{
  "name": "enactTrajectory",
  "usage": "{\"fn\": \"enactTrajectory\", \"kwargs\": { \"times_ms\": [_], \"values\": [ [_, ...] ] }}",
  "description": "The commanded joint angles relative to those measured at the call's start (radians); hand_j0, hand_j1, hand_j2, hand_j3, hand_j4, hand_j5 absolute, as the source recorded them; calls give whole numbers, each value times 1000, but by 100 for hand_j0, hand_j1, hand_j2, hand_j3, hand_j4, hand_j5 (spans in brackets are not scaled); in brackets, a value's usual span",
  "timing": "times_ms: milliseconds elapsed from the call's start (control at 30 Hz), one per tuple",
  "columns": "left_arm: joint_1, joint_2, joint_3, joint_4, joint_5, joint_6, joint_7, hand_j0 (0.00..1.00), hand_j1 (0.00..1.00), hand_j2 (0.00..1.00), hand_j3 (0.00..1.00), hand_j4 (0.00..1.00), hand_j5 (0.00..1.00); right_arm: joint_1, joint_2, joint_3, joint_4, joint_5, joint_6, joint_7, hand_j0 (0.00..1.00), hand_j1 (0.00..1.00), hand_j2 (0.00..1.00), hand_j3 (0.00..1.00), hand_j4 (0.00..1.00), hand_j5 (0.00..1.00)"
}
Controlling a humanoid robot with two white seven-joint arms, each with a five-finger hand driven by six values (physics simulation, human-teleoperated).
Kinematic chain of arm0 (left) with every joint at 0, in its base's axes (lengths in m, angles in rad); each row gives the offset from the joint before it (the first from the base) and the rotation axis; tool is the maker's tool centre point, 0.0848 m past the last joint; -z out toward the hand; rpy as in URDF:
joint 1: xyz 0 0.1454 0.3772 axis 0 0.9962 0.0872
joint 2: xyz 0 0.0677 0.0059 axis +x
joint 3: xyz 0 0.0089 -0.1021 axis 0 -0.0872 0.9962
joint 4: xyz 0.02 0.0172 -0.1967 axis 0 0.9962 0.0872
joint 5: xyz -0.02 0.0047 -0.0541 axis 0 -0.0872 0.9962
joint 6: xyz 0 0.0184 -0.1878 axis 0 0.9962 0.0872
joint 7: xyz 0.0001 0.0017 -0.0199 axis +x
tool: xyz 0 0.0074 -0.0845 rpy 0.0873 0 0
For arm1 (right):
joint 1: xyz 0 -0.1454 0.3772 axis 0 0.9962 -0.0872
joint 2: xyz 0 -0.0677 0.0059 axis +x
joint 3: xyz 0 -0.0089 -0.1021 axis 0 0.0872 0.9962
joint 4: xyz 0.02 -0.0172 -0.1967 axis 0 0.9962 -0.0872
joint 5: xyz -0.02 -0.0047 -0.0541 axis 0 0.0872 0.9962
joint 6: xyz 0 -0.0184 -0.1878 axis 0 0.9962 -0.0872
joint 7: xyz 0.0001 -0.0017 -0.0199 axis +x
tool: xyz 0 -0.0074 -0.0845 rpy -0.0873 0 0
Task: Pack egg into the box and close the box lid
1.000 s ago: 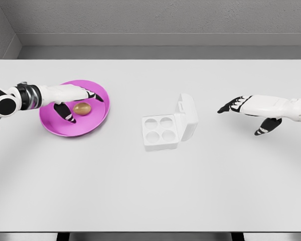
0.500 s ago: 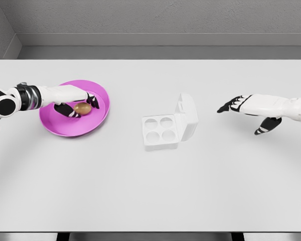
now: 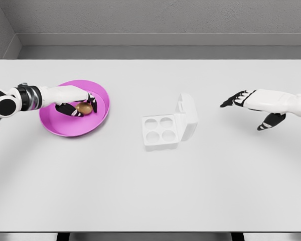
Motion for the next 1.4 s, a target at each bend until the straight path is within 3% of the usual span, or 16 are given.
{"fn": "enactTrajectory", "kwargs": {
  "times_ms": [0, 300, 467, 733, 1300, 1367],
  "values": [
    [0, 0, -5, 0, 11, 1, 0, 46, 46, 46, 46, 46, 46, 0, -3, -2, 0, -6, 3, 0, 100, 100, 100, 100, 100, 100],
    [6, 12, -9, -11, 77, 1, 0, 40, 40, 40, 40, 40, 40, 2, -9, -10, 0, -6, 3, 0, 100, 100, 100, 100, 100, 100],
    [2, 30, 6, -83, 143, -5, 0, 40, 40, 40, 40, 40, 40, 5, -9, -7, 0, -3, 3, 0, 100, 100, 100, 100, 100, 100],
    [-2, 26, 21, -180, 150, -5, 0, 40, 40, 40, 40, 40, 40, 3, -14, 4, -1, -3, 3, 0, 100, 100, 100, 100, 100, 100],
    [-5, -137, 8, -284, 153, -5, 0, 40, 40, 40, 40, 40, 40, 11, -35, 7, -8, 0, 3, 0, 100, 100, 100, 100, 100, 100],
    [-5, -143, 8, -290, 181, -5, 0, 39, 39, 39, 39, 39, 39, 11, -35, 18, -11, 0, 3, 0, 100, 100, 100, 100, 100, 100]
  ]
}}
